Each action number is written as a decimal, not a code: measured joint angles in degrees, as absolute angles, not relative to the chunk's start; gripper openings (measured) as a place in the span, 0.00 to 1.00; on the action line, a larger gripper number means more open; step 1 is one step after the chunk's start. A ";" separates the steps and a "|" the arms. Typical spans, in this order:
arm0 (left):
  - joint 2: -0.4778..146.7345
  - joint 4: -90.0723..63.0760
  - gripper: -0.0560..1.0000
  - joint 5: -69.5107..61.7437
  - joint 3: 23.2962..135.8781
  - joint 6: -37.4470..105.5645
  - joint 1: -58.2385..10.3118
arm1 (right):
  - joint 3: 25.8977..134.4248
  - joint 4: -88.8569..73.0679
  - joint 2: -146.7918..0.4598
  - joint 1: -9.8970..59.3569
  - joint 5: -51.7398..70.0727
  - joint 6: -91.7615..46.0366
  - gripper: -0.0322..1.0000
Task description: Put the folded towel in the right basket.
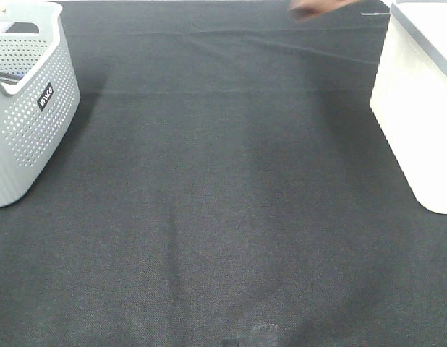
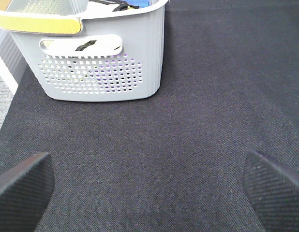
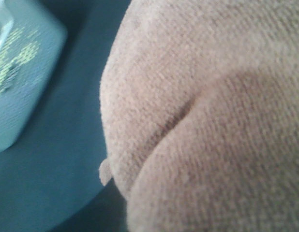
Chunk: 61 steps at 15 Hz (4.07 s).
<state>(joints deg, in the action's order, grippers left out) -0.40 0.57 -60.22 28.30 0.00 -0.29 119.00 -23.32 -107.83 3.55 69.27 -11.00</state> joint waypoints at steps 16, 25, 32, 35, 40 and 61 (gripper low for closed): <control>-0.40 0.57 0.99 -60.22 28.30 0.00 -0.29 | 117.80 -2.86 -115.68 -16.21 69.90 -6.42 0.96; -0.40 0.74 0.99 -60.22 28.30 0.00 -0.29 | 117.80 0.80 -110.18 -4.81 69.90 -3.32 0.97; -0.40 0.74 0.99 -60.22 28.30 0.00 -0.29 | 94.77 4.76 -88.52 6.93 69.44 4.01 0.97; -0.40 0.74 0.99 -60.22 28.30 0.00 -0.29 | 72.02 6.70 -67.72 7.39 61.99 7.16 0.97; -0.40 0.80 0.99 -60.22 28.30 0.00 -0.29 | 46.01 7.22 -37.24 7.39 56.09 8.02 0.97; -0.40 0.86 0.99 -60.22 28.30 0.00 -0.29 | 26.30 6.13 0.17 0.23 63.71 8.08 0.97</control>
<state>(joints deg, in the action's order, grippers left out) -0.40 0.86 -60.22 28.30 0.00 -0.29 26.30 6.13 0.17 0.23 63.71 8.08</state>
